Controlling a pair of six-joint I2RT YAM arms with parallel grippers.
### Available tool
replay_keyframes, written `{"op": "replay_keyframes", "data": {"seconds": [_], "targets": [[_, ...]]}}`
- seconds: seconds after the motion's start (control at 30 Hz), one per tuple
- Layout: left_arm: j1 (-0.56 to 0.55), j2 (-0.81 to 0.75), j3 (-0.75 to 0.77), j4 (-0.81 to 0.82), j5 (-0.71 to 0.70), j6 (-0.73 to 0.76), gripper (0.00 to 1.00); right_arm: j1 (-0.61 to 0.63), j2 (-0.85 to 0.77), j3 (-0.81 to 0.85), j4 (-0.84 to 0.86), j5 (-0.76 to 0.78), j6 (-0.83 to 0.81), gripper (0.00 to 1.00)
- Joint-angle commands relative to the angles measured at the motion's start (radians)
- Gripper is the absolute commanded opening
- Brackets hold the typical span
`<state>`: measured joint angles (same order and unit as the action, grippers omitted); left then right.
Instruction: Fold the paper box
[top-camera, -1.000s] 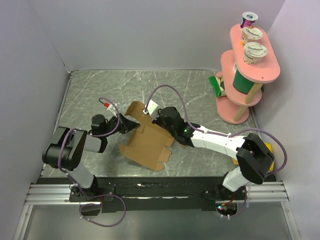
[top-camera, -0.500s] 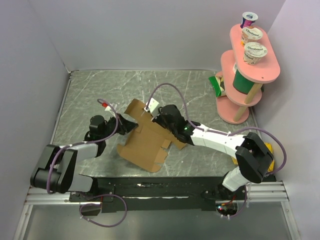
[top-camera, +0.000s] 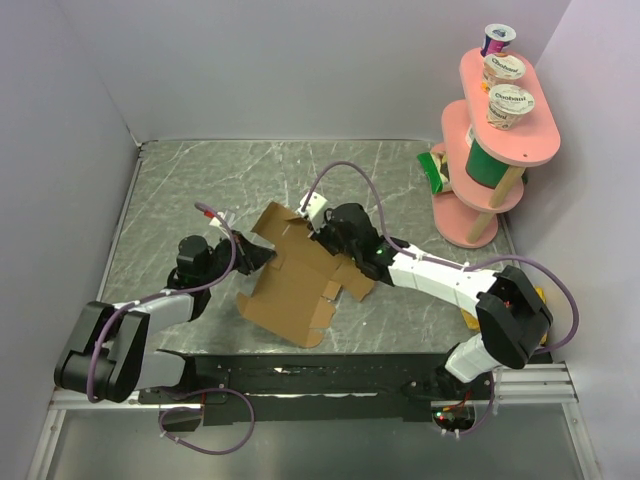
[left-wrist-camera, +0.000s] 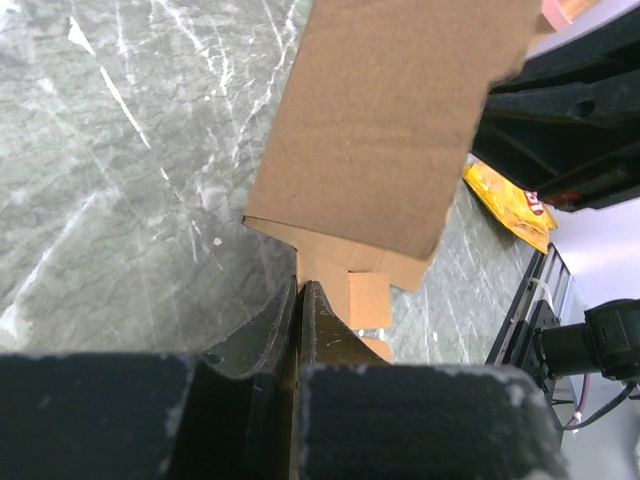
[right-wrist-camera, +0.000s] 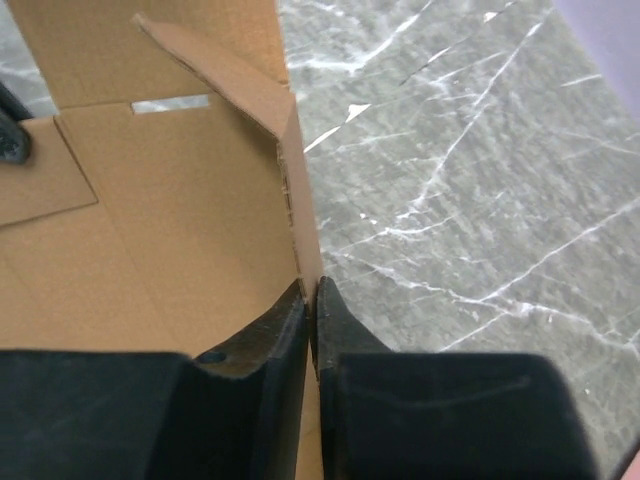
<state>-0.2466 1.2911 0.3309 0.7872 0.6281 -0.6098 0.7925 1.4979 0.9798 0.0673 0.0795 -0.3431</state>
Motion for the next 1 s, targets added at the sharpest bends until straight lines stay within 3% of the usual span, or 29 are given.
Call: {"op": "replay_keyframes", "data": {"seconds": [0.0,0.07,0.43,0.97], "targets": [[-0.008,-0.012,0.013,0.010,-0.007,0.004,0.05,0.063,-0.002,-0.044,0.118,0.060,0.049,0.07],[-0.008,0.000,0.011,0.014,-0.007,-0.013,0.05,0.074,0.024,-0.056,0.157,0.130,0.052,0.00],[-0.008,0.129,0.049,-0.043,-0.134,-0.070,0.05,0.284,0.087,-0.032,0.125,0.402,0.019,0.00],[-0.008,0.185,0.037,0.001,-0.160,-0.108,0.06,0.447,0.168,0.020,-0.093,0.422,0.159,0.00]]}}
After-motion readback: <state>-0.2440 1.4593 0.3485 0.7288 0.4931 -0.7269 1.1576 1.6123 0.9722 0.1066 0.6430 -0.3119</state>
